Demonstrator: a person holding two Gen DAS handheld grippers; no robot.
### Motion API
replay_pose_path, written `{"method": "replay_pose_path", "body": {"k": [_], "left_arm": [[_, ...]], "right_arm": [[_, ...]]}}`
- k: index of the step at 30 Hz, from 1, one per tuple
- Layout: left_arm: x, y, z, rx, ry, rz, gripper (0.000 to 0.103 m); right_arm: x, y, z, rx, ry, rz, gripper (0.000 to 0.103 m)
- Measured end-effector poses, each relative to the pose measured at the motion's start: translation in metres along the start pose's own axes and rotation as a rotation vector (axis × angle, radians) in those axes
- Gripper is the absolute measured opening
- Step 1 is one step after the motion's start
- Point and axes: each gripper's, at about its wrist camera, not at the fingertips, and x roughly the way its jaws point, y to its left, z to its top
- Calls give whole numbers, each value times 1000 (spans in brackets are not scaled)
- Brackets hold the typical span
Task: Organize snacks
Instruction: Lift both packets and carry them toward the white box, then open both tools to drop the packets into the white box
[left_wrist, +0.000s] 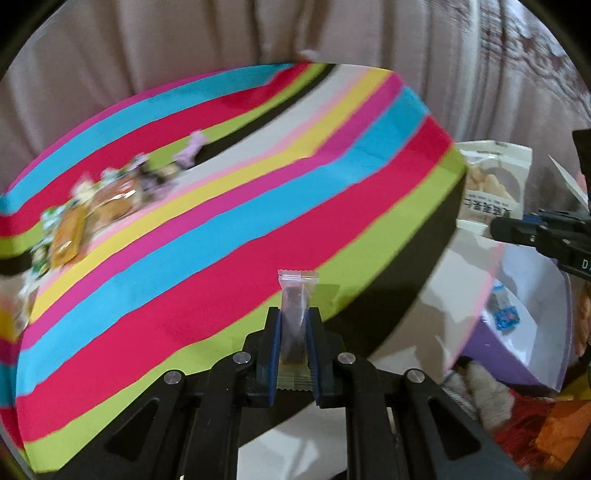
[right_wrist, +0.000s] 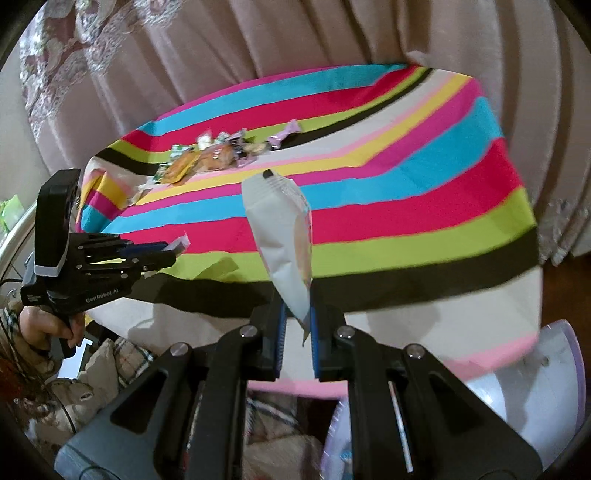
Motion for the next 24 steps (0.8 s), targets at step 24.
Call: {"method": "replay_pose_path", "body": {"k": [24], "left_arm": [[33, -207, 36, 429, 31, -323, 14]], "right_arm": [[-104, -119, -86, 275, 19, -286, 14]]}}
